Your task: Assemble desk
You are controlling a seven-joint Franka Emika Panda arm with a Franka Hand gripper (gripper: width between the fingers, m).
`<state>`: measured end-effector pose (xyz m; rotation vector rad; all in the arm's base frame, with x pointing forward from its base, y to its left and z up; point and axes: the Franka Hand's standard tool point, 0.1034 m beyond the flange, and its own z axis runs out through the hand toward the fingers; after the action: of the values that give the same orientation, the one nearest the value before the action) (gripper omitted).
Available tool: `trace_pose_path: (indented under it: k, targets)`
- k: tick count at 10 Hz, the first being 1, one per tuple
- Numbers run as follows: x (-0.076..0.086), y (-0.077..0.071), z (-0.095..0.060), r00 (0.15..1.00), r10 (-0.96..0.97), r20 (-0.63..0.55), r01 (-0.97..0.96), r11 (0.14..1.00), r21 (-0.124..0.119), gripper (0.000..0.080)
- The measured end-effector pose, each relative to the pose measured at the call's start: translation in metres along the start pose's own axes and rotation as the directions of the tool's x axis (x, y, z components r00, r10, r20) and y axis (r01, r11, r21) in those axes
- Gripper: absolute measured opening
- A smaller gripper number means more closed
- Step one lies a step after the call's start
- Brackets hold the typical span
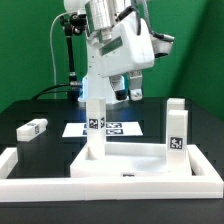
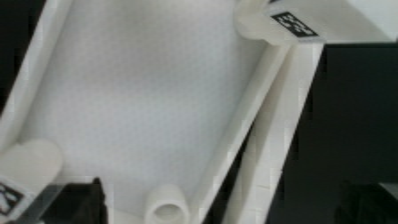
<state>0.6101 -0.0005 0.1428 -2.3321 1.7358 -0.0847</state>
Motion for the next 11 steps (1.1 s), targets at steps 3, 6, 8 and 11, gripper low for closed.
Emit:
trace_pose_path:
  k: [3, 6, 8, 11]
  targets:
    - [0.014, 0.005, -0.007, 0.959, -0.284, 0.003, 0.284, 0.959, 0.013, 0.0649]
    - [0.067, 0.049, -0.019, 0.819, -0.574, -0.017, 0.574, 0.819, 0.002, 0.0649]
    - [0.073, 0.055, -0.018, 0.759, -0.651, -0.023, 0.651, 0.759, -0.012, 0.0649]
    - [0.073, 0.058, -0.017, 0.762, -0.647, 0.01, 0.647, 0.762, -0.009, 0.0649]
